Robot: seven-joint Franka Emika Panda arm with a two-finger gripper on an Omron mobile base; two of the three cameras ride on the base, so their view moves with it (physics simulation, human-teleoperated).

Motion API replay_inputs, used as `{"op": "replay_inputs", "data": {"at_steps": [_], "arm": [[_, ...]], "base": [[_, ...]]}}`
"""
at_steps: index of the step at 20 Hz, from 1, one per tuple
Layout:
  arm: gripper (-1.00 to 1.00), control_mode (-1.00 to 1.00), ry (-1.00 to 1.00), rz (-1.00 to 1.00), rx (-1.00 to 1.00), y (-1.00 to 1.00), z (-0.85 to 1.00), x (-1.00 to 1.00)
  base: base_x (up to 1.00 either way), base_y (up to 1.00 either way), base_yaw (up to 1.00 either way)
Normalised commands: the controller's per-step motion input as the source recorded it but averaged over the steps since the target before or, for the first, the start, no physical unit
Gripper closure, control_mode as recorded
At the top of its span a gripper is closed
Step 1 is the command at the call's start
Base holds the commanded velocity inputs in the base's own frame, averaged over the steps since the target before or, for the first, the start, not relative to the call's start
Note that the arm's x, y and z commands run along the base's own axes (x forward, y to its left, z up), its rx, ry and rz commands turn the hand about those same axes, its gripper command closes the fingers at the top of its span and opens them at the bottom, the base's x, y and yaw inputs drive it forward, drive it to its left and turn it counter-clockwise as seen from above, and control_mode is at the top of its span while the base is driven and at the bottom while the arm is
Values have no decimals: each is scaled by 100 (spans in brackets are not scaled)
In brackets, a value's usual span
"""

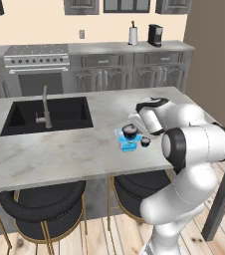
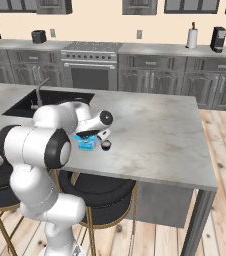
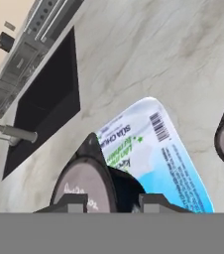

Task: Stack the yogurt containers by placing the smaller containers on top of the larger containers.

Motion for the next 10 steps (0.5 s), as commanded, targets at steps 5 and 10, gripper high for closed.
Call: {"op": "replay_inputs", "data": {"at_steps": [5,10], "arm": [[100,-100,0,0,0,0,-13,11],[100,-100,0,0,0,0,-10,15]], "base": [[0,0,0],[0,0,0]]}}
